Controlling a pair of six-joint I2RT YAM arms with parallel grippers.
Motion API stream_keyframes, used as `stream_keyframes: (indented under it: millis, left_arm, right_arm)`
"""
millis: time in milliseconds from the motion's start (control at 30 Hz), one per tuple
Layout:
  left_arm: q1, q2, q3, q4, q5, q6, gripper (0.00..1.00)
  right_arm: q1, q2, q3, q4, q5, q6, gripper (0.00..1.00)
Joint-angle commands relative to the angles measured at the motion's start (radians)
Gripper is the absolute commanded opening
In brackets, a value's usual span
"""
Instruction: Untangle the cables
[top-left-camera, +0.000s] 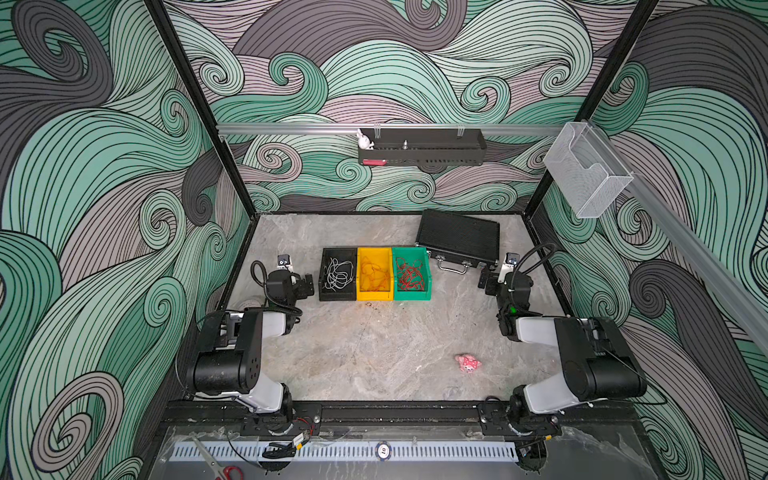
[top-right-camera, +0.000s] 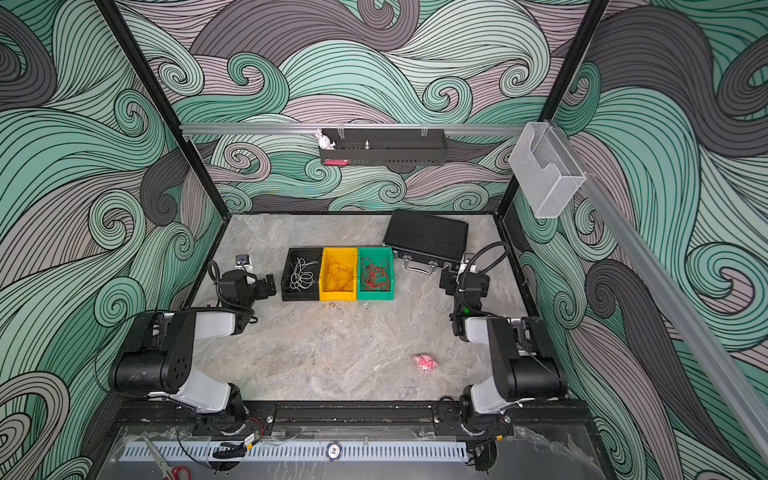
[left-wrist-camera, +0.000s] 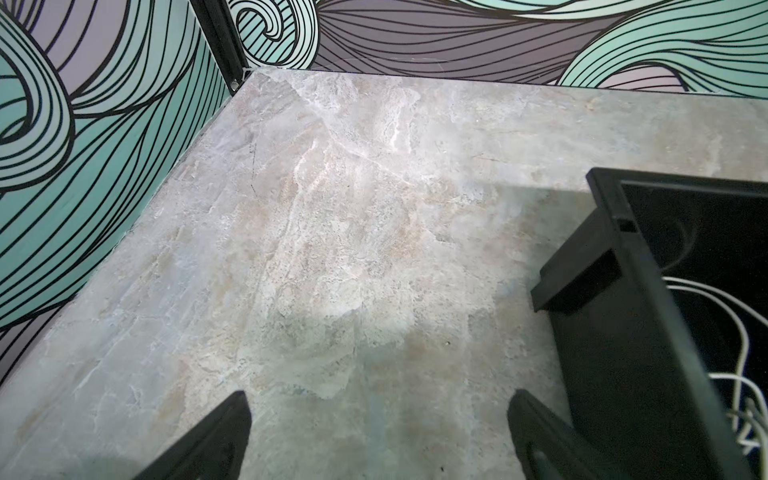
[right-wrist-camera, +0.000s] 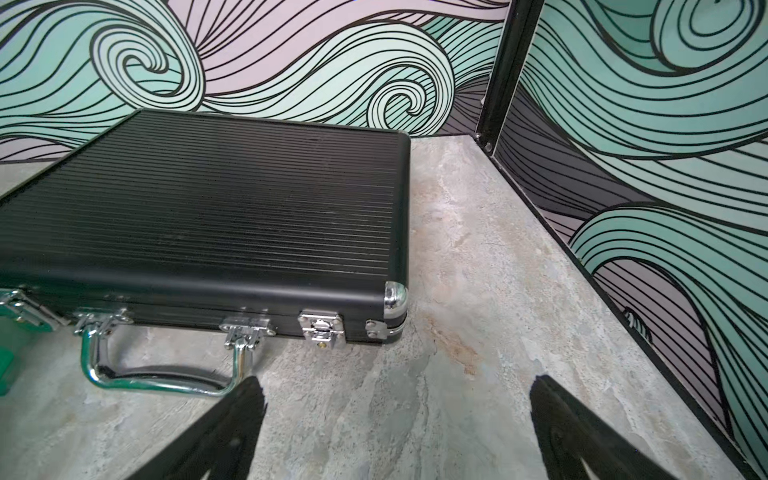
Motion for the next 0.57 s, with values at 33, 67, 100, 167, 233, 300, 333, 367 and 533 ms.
stream_keyframes:
  millis: [33, 67, 100, 167, 233, 300, 333, 367, 533]
  left_arm:
    - [0.003, -0.011, 0.013, -0.002, 0.013, -0.014, 0.99]
    - [0.003, -0.011, 0.014, -0.003, 0.012, -0.013, 0.99]
    - [0.003, -0.013, 0.015, -0.003, 0.013, -0.013, 0.99]
    - [0.003, -0.011, 0.014, -0.002, 0.013, -0.014, 0.99]
    - [0.003, -0.012, 0.014, -0.003, 0.013, -0.013, 0.99]
    - [0.003, -0.012, 0.015, -0.001, 0.011, -0.014, 0.99]
    - [0.003, -0.014, 0.014, -0.002, 0.011, -0.013, 0.99]
    - [0.003, -0.011, 0.014, -0.003, 0.012, -0.013, 0.99]
    - [0.003, -0.014, 0.013, -0.002, 0.011, -0.014, 0.99]
  right_arm:
    - [0.001, 0.006, -0.012, 0.008, -0.039, -0.002, 0.99]
    - [0.000, 0.004, -0.007, -0.011, -0.039, -0.002, 0.99]
    - [0.000, 0.010, -0.009, 0.008, -0.038, -0.001, 0.99]
    - [0.000, 0.005, -0.010, 0.000, -0.039, -0.001, 0.99]
    - [0.001, 0.008, -0.009, 0.007, -0.039, -0.001, 0.99]
    - [0.000, 0.007, -0.007, -0.007, -0.039, -0.002, 0.99]
    - [0.000, 0.010, -0.004, -0.003, -0.042, -0.003, 0.99]
    - [0.000, 0.015, 0.005, -0.017, -0.043, -0.001, 0.99]
    - [-0.002, 0.008, -0.010, 0.001, -0.051, -0.002, 0.99]
